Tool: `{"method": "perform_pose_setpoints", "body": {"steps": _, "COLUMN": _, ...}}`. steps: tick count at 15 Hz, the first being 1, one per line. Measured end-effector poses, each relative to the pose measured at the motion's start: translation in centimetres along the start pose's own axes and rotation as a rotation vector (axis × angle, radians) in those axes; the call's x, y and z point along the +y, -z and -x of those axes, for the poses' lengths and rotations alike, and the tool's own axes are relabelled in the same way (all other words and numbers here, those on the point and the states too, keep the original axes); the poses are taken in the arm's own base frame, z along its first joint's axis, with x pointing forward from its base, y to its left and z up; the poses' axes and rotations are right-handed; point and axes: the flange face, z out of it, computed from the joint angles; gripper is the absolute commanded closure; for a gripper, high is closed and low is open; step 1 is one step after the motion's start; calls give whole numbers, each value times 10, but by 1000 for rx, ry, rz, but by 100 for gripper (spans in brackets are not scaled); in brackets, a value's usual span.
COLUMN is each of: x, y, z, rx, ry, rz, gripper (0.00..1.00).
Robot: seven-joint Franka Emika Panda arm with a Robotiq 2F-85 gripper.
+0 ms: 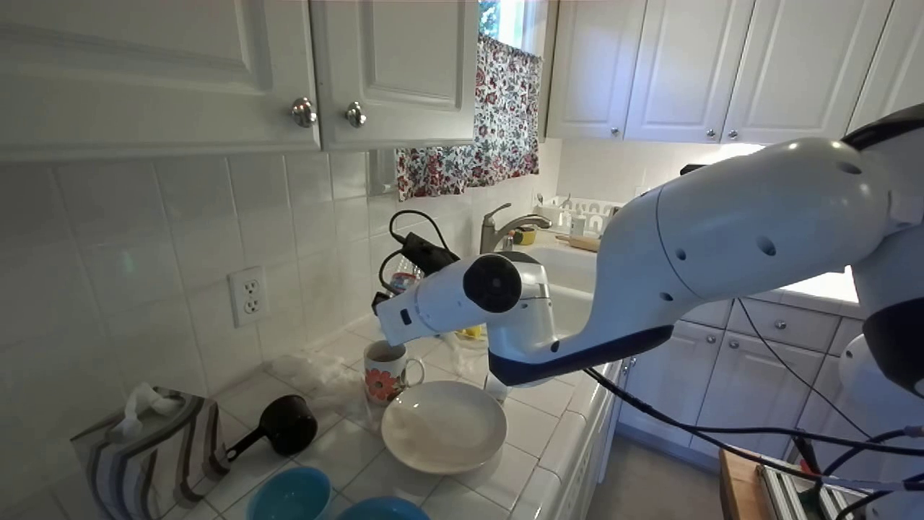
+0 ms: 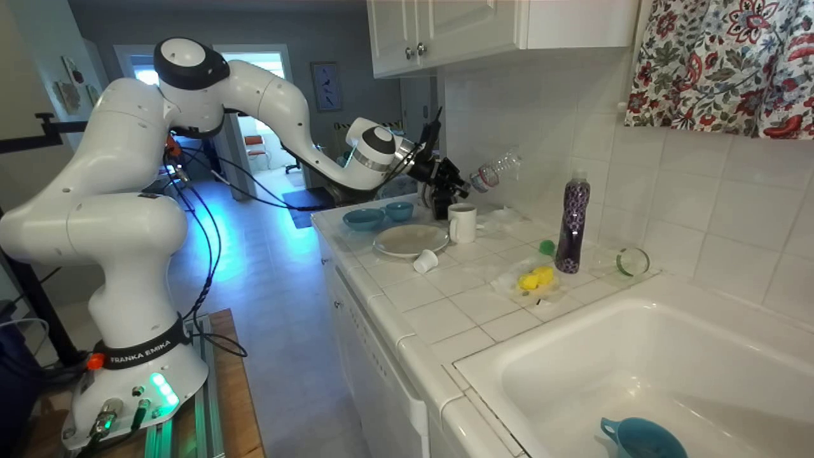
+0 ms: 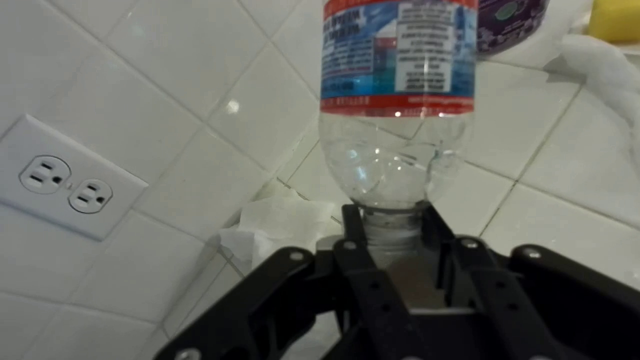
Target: Pour the water in the bottle into the cup
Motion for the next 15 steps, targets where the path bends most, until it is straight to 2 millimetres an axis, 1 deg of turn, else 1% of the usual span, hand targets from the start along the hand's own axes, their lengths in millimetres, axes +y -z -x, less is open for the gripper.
{"method": "perform_pose_setpoints", "body": {"steps": 3, "x": 4, "y": 3, "z": 7, "rx": 19, "ry": -153, "rz": 47, "gripper": 92}}
{"method": "perform_pose_setpoints", "body": {"steps": 7, "x": 7, "y": 5, "z": 28, "rx": 31, "ry": -360, "rz": 101, "gripper": 92}}
{"method": "perform_pose_setpoints", "body": {"steps": 11, "x": 6, "y": 5, "z": 46, "rx": 53, "ry": -575, "rz": 149, "gripper": 92}}
{"method": "perform_pose_setpoints", "body": {"steps": 15, "x": 3, "y": 4, "z": 59, "rx": 73, "ry": -796, "rz": 188, "gripper": 92}}
